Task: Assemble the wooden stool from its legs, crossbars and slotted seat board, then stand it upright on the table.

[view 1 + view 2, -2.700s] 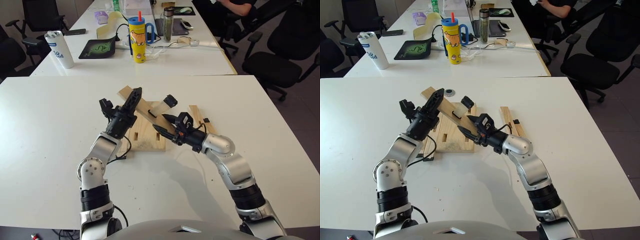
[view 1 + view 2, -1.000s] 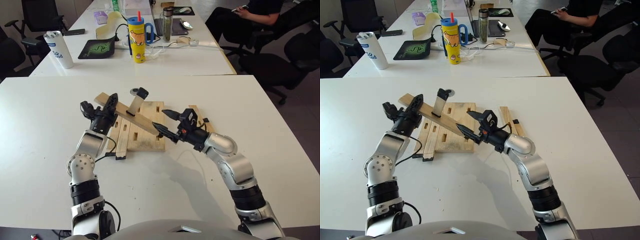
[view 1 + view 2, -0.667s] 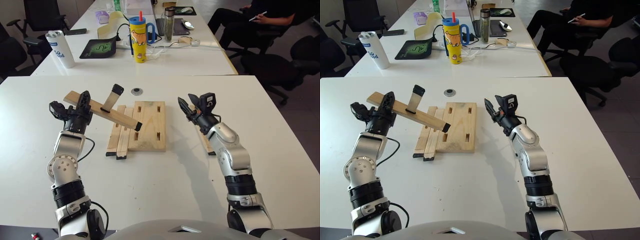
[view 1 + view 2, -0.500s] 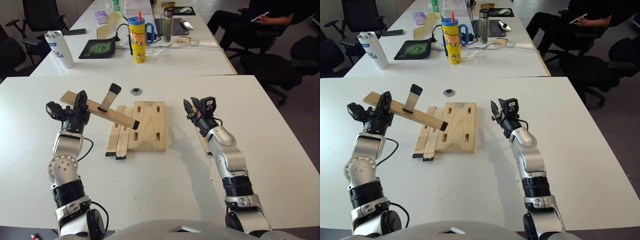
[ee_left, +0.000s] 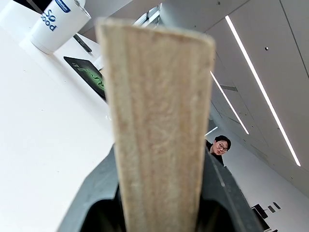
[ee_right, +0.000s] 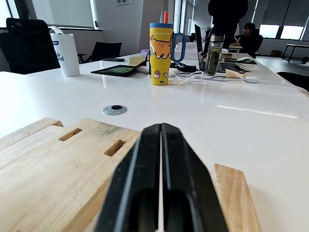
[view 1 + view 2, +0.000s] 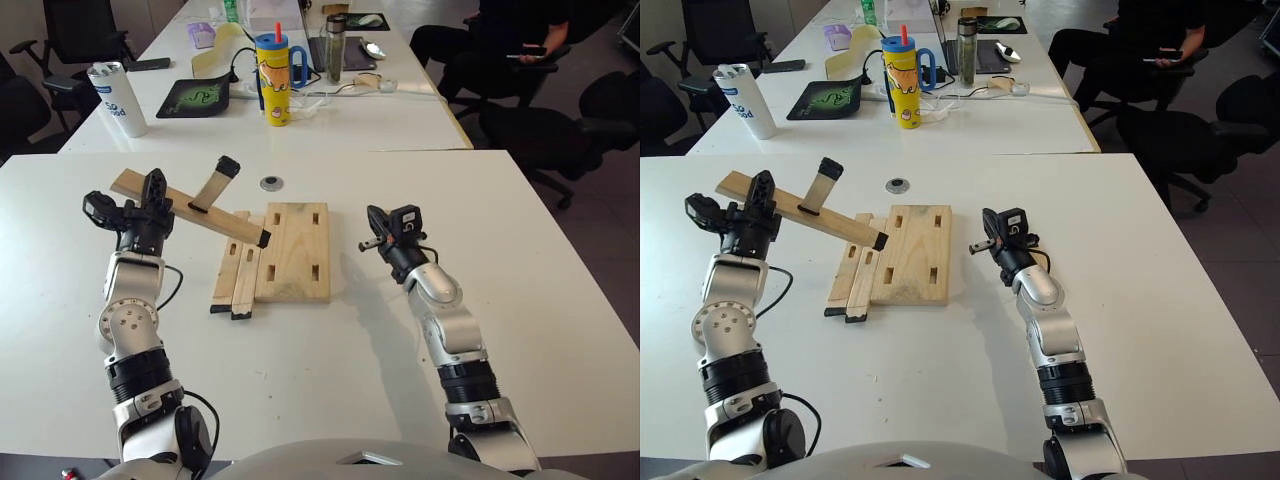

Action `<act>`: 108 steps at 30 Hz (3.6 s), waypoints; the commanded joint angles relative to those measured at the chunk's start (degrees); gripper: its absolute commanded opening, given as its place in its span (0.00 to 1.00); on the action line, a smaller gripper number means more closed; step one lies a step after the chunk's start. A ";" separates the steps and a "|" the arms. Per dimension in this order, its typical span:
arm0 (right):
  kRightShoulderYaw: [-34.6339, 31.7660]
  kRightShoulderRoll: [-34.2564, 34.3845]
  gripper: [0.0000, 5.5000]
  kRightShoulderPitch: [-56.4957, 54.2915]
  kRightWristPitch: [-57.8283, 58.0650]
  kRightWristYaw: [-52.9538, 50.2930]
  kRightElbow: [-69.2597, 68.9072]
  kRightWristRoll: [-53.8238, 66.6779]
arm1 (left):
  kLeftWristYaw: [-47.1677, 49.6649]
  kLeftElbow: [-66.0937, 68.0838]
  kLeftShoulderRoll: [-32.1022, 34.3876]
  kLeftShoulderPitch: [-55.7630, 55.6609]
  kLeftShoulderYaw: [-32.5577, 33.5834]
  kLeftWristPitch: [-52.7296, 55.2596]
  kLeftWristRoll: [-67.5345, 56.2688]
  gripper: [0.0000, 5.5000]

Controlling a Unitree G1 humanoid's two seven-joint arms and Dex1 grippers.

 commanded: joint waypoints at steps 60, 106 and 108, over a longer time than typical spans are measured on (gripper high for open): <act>-0.56 -0.10 0.00 -1.46 -2.58 -1.63 2.69 -3.79 | -4.51 -15.68 -2.57 19.03 -34.11 -11.81 42.75 0.19; -1.93 0.58 0.00 -1.05 -3.55 -3.87 2.27 -3.85 | -23.12 -4.78 18.98 17.76 -7.39 8.29 20.00 0.39; -1.86 0.64 0.00 -0.79 -3.74 -4.04 2.08 -3.92 | -25.53 -4.03 20.32 19.48 -10.07 7.83 22.49 0.39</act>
